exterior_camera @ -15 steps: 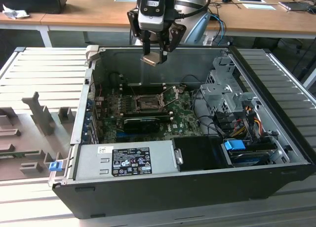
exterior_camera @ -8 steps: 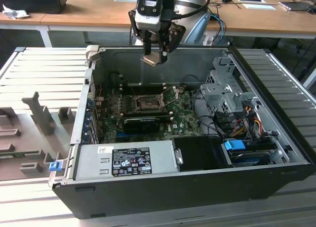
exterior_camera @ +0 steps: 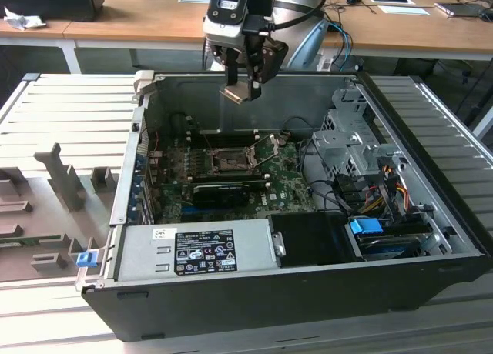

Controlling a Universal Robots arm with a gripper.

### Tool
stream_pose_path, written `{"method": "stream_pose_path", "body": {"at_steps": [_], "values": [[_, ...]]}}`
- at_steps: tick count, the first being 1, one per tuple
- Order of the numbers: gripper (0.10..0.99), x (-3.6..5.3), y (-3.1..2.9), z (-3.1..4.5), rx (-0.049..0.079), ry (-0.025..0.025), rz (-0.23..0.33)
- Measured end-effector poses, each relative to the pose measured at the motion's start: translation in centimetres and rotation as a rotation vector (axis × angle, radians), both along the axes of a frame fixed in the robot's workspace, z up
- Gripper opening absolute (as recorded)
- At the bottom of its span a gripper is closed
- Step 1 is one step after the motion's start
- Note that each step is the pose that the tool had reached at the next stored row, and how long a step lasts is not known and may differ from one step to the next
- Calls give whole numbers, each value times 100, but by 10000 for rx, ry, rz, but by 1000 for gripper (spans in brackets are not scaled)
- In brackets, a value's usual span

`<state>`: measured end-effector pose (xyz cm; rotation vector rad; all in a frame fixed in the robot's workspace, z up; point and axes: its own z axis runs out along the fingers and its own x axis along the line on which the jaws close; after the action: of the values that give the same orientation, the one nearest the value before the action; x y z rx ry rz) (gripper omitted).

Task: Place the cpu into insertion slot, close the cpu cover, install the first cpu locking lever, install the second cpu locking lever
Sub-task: 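Place the cpu into insertion slot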

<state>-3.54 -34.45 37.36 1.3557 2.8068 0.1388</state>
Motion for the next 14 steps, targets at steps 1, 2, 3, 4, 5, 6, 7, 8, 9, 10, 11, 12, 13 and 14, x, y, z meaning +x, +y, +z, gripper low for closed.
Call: {"method": "stream_pose_path", "body": {"at_steps": [1,2,3,4,5,6,7,8,9,10,11,12,13,14], "values": [[529,0,0,0,-1,0,-84],[529,0,0,-1,-1,0,-207],[529,0,0,-1,-1,1,-294],[529,0,0,-2,-1,0,-430],[529,0,0,-2,0,1,-524],[529,0,0,-3,0,1,-649],[529,0,0,-3,0,0,-752],[529,0,0,-3,0,0,-858],[529,0,0,-4,-1,0,-945],[529,0,0,-4,-1,0,-1049],[529,0,0,-4,-1,0,-1147],[529,0,0,-4,-1,1,-1245],[529,0,0,-5,0,0,-1343],[529,0,0,-5,0,0,-1442]]}}
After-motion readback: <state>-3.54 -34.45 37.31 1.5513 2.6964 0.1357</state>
